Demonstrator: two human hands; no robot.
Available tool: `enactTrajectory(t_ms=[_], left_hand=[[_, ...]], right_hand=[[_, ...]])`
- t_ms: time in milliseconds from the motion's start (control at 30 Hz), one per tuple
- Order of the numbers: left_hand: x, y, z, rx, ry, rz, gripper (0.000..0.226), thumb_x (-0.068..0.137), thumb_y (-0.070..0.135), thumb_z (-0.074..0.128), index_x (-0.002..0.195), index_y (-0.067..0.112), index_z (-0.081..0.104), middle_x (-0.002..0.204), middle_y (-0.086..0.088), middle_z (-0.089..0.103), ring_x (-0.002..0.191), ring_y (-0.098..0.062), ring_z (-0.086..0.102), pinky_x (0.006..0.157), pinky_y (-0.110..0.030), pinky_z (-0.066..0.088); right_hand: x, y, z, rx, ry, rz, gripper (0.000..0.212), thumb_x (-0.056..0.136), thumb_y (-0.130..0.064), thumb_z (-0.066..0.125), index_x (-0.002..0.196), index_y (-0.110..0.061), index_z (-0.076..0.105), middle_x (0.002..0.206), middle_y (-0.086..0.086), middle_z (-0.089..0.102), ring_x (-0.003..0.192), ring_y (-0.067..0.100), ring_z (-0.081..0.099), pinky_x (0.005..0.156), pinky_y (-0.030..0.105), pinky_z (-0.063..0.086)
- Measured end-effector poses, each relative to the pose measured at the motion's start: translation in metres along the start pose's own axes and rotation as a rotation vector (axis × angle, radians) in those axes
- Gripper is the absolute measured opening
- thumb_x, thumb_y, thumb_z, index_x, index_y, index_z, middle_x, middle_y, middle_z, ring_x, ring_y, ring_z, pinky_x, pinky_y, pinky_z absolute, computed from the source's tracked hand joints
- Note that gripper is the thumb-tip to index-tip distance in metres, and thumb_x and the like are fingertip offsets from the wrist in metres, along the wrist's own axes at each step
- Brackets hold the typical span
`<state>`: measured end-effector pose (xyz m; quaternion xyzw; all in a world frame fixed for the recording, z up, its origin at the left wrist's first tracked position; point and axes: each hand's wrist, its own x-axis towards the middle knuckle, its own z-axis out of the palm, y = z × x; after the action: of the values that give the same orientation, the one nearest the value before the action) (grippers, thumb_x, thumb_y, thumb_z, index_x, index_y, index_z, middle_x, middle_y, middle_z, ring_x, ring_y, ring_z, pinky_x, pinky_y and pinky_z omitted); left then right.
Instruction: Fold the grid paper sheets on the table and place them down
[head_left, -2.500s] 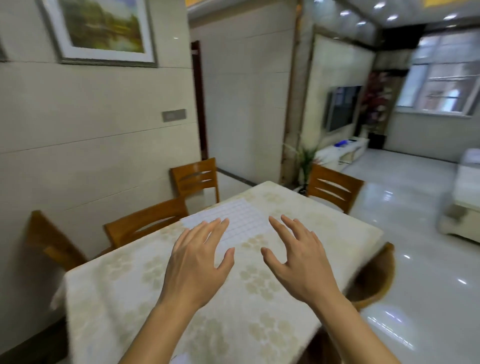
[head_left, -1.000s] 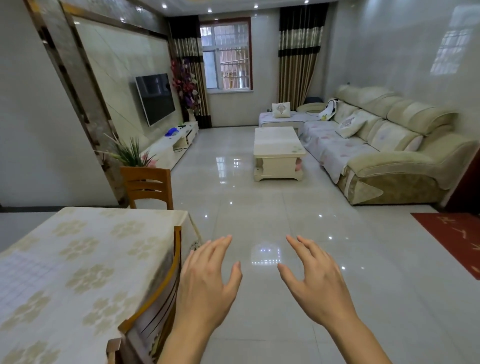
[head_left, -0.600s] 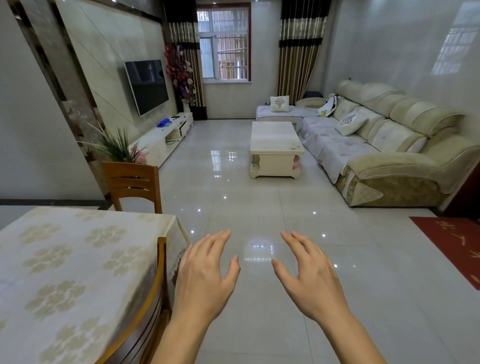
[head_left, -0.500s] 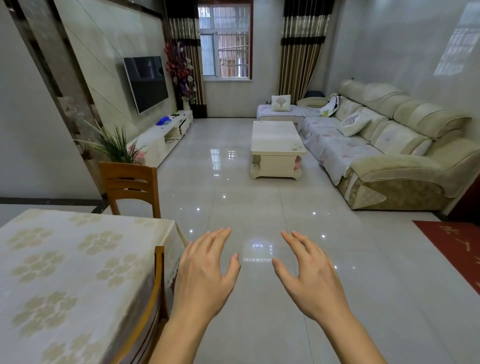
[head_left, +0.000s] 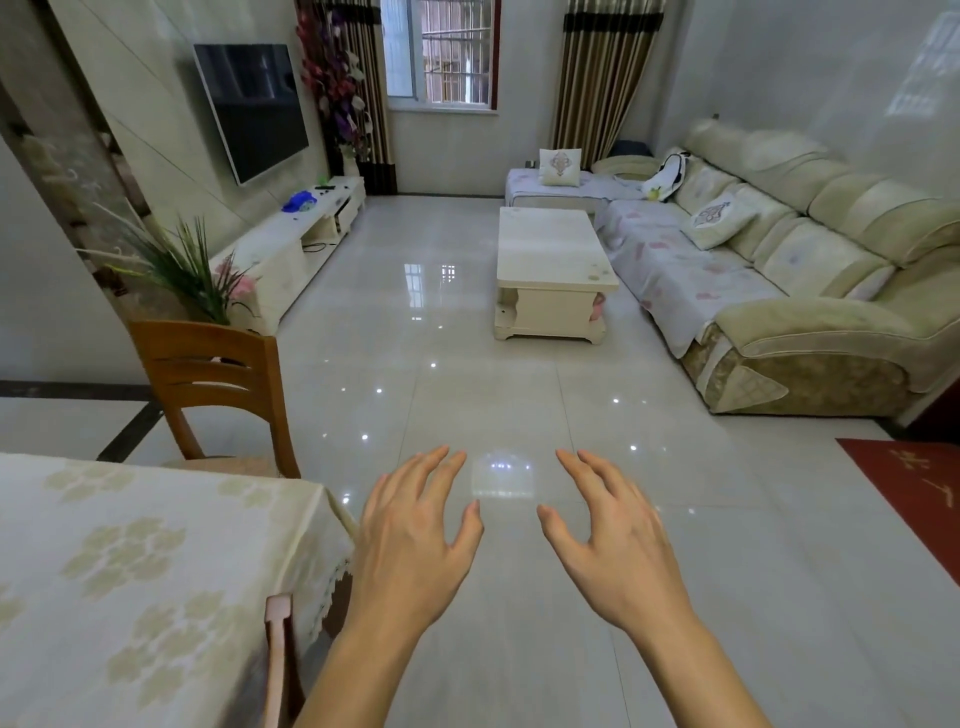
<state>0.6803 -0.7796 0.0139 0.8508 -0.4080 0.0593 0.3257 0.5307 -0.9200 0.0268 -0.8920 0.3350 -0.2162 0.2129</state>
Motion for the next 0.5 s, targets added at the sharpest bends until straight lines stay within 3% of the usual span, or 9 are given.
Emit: enactTrajectory(t_ms=[500], left_hand=[[0.189, -0.011, 0.098, 0.155, -0.001, 0.007, 0.055, 0.092, 0.048, 0.041, 0.142, 0.028, 0.049, 0.145, 0.007, 0.051, 0.137, -0.015, 0.043, 0.116, -0.047, 0.033]], right_hand=[[0.213, 0.069, 0.046, 0.051, -0.067, -0.045, 0.067, 0.084, -0.065, 0.033, 0.146, -0.039, 0.038, 0.151, -0.013, 0.038, 0.14, 0.009, 0.03, 0.116, 0.042, 0.03]])
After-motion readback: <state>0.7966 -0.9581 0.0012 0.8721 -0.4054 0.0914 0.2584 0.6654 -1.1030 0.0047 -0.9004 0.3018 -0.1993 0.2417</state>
